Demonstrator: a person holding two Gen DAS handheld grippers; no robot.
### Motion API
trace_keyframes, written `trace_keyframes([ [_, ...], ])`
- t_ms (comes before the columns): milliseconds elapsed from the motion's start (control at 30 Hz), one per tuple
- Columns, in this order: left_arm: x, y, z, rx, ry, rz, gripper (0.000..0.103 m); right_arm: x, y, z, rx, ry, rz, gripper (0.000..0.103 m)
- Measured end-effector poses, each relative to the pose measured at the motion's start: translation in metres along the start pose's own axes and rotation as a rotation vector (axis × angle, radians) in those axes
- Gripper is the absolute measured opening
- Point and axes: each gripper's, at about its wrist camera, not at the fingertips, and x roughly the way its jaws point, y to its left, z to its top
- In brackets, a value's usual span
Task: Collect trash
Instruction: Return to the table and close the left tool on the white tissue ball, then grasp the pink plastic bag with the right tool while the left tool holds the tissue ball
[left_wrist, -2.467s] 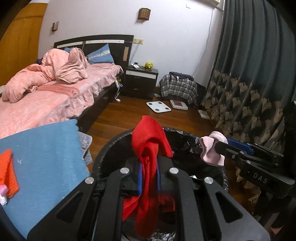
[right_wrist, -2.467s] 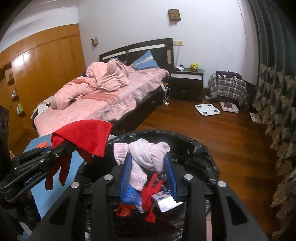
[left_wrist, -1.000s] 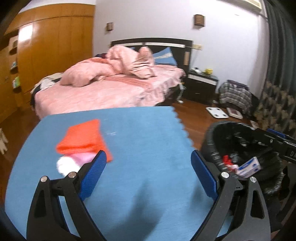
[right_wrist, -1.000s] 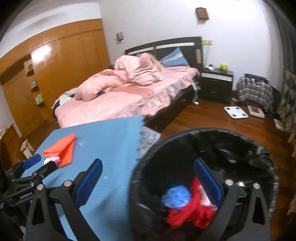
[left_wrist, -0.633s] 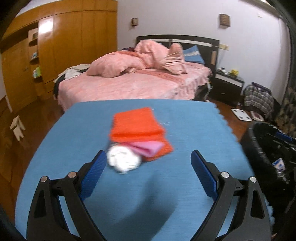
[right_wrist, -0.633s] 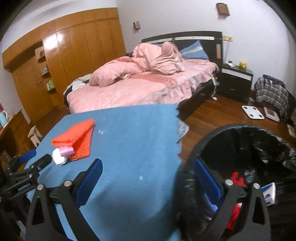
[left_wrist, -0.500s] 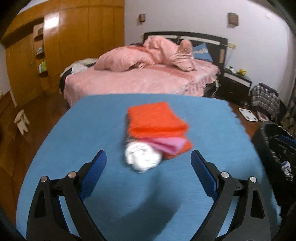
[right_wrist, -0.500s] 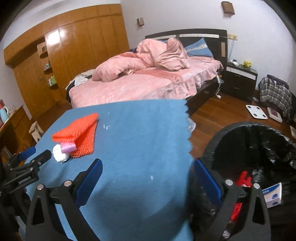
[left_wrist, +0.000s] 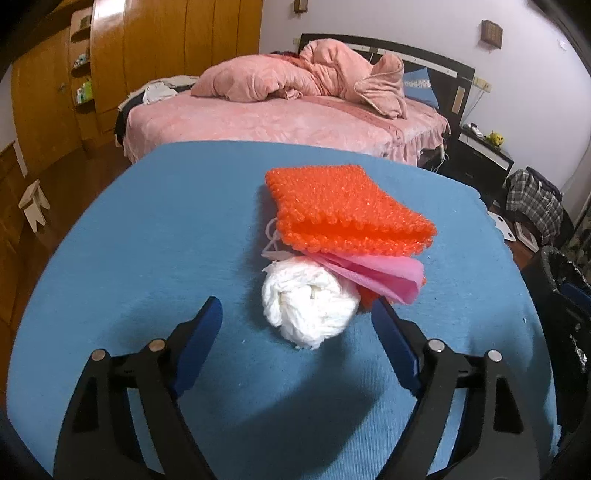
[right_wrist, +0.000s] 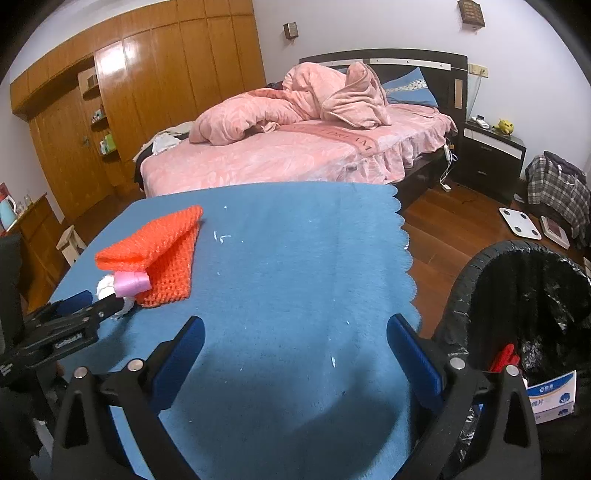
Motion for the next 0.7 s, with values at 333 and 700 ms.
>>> trace_keyframes([
  [333, 0.01, -0.007, 0.001, 0.022, 0.025, -0.063, 0.041, 0.008, 0.005, 0.001, -0.011, 0.018, -0.001, 0.097],
  [700, -0.027, 0.015, -0.013, -0.007, -0.033, -0.02, 0.041, 0.015, 0.029, 0.006, -0.045, 0.01, 0.046, 0.097],
])
